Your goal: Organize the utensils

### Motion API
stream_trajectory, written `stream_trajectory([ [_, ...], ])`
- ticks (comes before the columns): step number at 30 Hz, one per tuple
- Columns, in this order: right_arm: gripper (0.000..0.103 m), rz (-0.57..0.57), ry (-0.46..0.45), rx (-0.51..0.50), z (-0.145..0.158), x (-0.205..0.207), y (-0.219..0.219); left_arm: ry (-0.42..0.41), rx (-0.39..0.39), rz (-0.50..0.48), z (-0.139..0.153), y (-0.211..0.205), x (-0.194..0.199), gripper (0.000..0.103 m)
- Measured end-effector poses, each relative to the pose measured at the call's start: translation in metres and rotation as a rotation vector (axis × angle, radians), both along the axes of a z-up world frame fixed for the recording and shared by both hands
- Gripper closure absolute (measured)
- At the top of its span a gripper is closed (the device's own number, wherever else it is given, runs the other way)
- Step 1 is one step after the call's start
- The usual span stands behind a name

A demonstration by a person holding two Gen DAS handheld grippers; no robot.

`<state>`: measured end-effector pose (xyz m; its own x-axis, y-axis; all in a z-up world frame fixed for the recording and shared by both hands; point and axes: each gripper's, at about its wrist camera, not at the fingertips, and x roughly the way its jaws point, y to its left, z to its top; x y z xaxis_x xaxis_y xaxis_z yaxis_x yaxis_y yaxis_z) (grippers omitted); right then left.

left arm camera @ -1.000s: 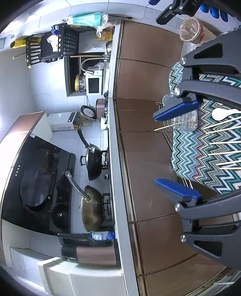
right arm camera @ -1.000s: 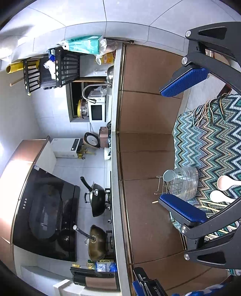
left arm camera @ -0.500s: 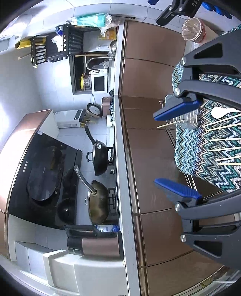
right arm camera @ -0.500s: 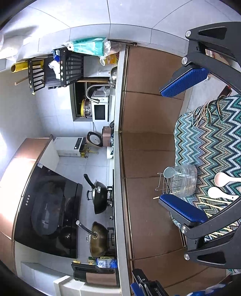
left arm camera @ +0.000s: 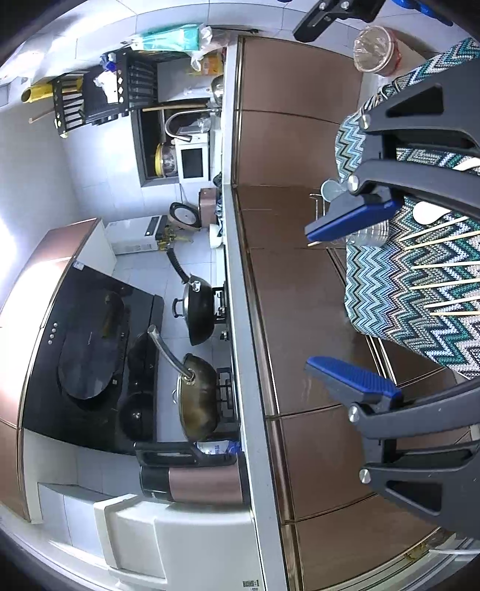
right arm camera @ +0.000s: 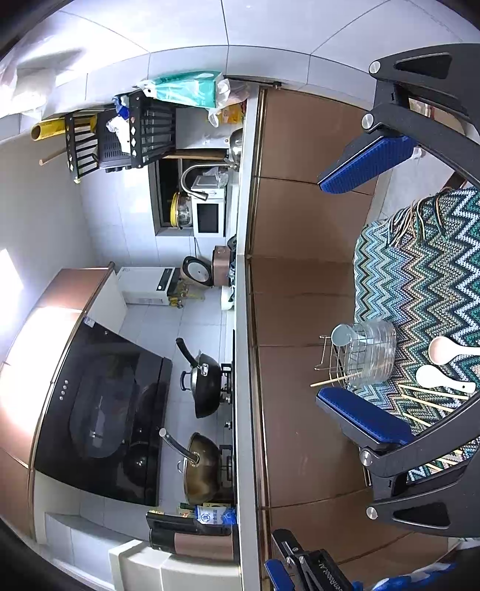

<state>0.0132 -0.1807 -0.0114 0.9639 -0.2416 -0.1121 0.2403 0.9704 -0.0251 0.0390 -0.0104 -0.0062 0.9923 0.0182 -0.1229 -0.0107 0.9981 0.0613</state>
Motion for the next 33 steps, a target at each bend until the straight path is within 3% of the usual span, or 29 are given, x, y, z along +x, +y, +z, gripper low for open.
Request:
stream_trajectory([
  [5,0.000,-0.001,-0.002,0.000,-0.001,-0.001,0.000,0.011,0.015,0.002,-0.007,-0.002,0.002,0.040],
  [10,0.000,-0.006,0.008,0.003,-0.005,0.001,-0.002,0.037,0.008,0.003,-0.012,-0.001,0.007,0.033],
  [33,0.001,0.003,0.107,0.011,-0.034,0.033,-0.008,0.158,0.026,0.030,-0.043,-0.006,0.048,0.032],
])
